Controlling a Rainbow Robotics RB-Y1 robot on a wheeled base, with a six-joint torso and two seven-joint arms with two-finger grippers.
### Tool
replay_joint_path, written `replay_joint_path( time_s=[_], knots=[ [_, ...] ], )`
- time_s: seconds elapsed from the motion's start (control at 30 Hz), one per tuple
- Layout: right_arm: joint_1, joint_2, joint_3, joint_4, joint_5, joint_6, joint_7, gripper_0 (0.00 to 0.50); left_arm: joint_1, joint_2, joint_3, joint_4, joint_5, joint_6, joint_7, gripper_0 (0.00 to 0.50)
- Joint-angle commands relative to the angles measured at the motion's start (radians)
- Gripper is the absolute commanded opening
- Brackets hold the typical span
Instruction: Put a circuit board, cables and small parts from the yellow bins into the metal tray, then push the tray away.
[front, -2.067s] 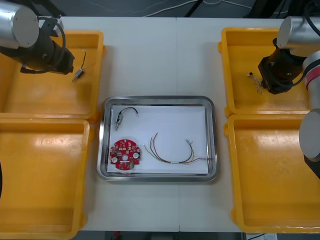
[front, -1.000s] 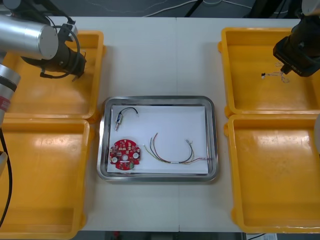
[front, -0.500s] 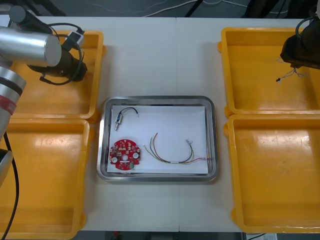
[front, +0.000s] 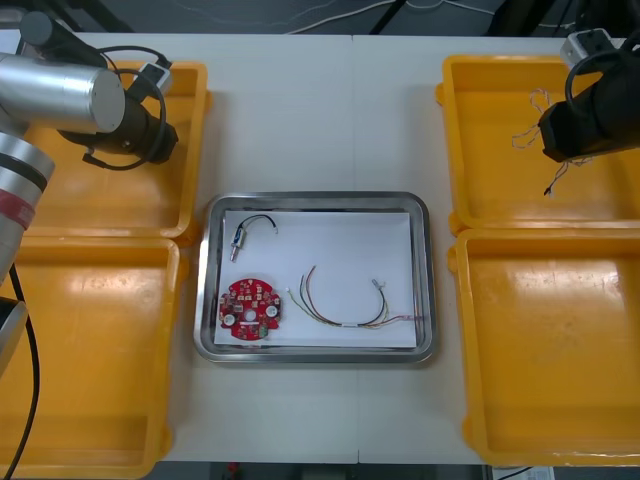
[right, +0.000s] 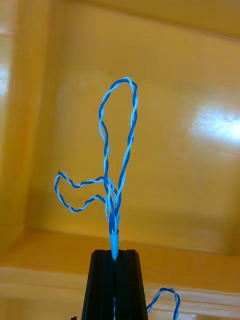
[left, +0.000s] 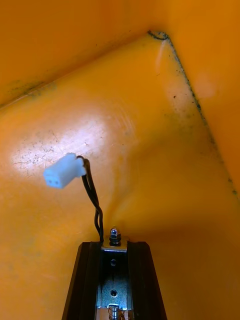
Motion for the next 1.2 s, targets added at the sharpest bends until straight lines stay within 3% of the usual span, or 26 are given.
replay_joint_path(
  time_s=[0.03, 0.23, 0.53, 0.93, 1.2],
  knots=[
    [0.063, -0.047, 0.073, -0.145, -0.079, 0.04, 0.06, 0.0, -0.052, -0.015, 0.019, -0.012, 0.011, 0.04, -0.002, 0.0],
    [0.103, -0.07, 0.165, -0.261, -0.167, 0.049, 0.073, 0.0, -0.052, -0.005, 0.049, -0.049, 0.013, 0.106, -0.005, 0.0],
    [0.105, -0.107, 0.357, -0.349, -0.185, -0.017, 0.136, 0.0, -0.05, 0.008, 0.103, -0.147, 0.013, 0.262, 0.001, 0.0],
    [0.092, -0.141, 0.527, -0.333, -0.251, -0.19, 0.442, 0.0, -0.049, 0.033, 0.167, -0.285, 0.013, 0.508, 0.027, 0.0],
    [0.026, -0.142, 0.65, -0.267, -0.27, -0.27, 0.551, 0.0, -0.029, 0.037, 0.204, -0.391, 0.014, 0.632, 0.103, 0.0]
  ],
)
